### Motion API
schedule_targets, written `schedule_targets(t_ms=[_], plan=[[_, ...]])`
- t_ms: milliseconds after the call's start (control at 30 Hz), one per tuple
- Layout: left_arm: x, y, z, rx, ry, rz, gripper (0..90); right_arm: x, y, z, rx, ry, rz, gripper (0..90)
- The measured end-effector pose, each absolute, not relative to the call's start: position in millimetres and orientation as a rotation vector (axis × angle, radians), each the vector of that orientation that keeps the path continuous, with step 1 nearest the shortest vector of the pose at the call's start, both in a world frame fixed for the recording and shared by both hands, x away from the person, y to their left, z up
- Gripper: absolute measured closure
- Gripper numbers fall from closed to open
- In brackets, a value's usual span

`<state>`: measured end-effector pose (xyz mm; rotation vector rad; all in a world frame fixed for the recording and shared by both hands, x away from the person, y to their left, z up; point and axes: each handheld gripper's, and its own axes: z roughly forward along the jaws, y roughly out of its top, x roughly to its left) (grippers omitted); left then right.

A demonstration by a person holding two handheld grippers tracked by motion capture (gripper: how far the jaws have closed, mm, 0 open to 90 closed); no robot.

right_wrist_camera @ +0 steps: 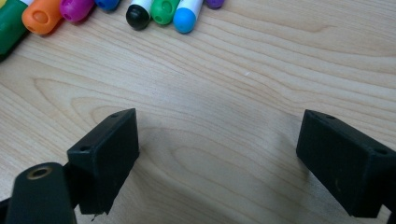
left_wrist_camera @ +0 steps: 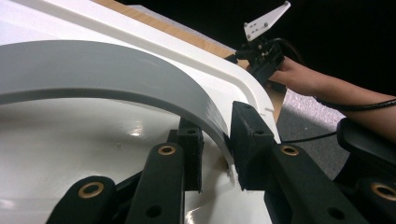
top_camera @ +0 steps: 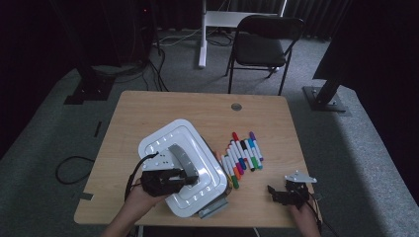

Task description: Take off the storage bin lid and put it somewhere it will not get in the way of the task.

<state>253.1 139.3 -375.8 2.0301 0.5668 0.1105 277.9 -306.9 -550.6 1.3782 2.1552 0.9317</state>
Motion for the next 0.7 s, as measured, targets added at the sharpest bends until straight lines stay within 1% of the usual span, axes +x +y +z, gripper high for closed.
schedule_targets(t_ms=[333,467,700], plan=[[249,164,-374,2.031,0.588,0.120,78.1,278,-307,-551,1.381,2.153,0.929,12.7],[247,174,-374,2.026,0.595,0.115,81.6,278,-307,-551,1.380,2.153,0.929,12.7],[240,191,-369,2.019,0.609,0.142,86.1,278,-307,-551,1.380,2.152,0.930,12.7]])
